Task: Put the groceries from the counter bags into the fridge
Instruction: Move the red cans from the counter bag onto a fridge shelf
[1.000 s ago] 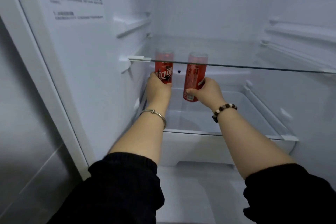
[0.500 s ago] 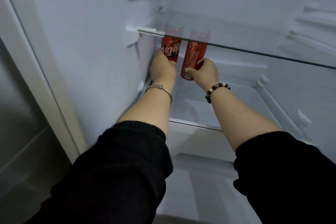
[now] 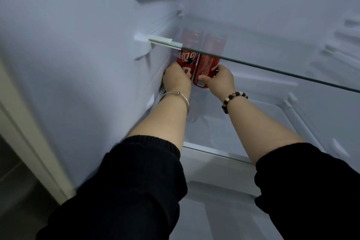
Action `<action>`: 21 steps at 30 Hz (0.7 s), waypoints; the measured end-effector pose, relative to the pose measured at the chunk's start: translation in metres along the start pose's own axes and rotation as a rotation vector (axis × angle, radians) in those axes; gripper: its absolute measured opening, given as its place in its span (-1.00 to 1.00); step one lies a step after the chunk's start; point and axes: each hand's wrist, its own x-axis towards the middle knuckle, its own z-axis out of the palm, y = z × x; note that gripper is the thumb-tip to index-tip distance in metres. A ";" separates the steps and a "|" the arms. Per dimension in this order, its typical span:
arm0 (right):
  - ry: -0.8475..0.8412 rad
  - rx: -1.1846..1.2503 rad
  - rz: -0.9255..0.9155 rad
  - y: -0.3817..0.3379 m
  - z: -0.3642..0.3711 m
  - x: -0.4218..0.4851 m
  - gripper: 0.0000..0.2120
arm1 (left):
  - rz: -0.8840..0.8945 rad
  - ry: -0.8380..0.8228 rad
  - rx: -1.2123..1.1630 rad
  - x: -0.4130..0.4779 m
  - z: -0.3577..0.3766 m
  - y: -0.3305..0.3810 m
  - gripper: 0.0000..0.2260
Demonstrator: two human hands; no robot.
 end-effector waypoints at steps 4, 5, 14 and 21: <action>0.014 0.054 0.003 0.003 0.002 0.006 -0.65 | -0.018 0.002 -0.025 0.005 0.004 0.001 -0.75; 0.010 0.068 0.012 0.004 0.003 0.009 -0.65 | -0.020 0.005 -0.027 0.007 0.005 0.001 -0.75; 0.074 0.192 0.098 0.005 0.014 0.015 -0.72 | -0.008 0.020 0.052 0.016 0.011 0.000 -0.75; 0.070 0.249 0.124 0.006 0.017 0.017 -0.77 | 0.061 0.082 0.148 0.014 0.009 0.002 -0.79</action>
